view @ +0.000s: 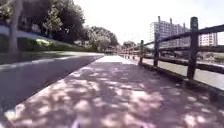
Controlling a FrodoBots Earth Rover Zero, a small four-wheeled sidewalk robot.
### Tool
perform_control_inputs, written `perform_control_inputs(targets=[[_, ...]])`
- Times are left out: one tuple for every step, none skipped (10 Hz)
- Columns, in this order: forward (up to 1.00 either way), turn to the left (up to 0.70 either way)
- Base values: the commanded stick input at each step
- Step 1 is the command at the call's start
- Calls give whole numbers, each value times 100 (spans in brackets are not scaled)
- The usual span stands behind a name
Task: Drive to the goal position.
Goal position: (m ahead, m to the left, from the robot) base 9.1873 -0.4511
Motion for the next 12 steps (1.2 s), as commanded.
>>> perform_control_inputs(targets=[[100, 0], [100, 0], [100, 0], [100, 0], [100, 0], [100, 0], [100, 0], [100, 0], [100, 0], [100, 0], [100, 0], [100, 0]])
